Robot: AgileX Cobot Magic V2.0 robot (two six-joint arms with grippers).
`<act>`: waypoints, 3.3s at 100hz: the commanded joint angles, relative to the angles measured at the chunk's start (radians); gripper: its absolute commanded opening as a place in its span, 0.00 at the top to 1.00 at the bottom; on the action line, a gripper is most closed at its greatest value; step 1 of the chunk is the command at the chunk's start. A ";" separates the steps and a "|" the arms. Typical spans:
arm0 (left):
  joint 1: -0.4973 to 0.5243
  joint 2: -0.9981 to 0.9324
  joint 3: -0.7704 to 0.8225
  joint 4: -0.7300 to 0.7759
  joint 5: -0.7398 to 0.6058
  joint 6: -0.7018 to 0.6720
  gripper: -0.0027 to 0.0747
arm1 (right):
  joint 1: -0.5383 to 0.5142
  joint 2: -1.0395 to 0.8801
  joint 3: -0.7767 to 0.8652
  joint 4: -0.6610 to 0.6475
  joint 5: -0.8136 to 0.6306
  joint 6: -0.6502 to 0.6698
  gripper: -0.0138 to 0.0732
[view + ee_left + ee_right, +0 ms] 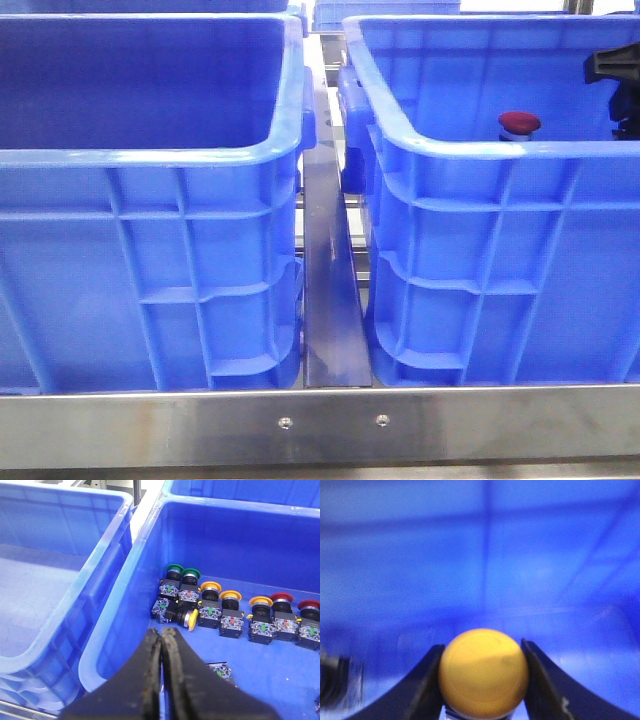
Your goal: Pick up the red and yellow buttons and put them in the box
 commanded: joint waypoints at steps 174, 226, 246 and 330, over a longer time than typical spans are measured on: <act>0.003 0.009 -0.027 -0.009 -0.071 -0.009 0.99 | -0.005 0.085 -0.032 0.010 0.107 -0.011 0.39; 0.003 0.009 -0.027 -0.011 -0.071 -0.009 0.99 | -0.021 -0.111 0.019 0.010 0.048 -0.011 0.35; 0.003 0.009 -0.027 -0.011 -0.071 -0.009 0.99 | -0.021 -0.272 0.052 0.012 0.051 -0.010 0.35; 0.003 0.009 -0.027 -0.013 -0.071 -0.009 0.99 | -0.021 -0.981 0.392 0.055 0.185 -0.010 0.66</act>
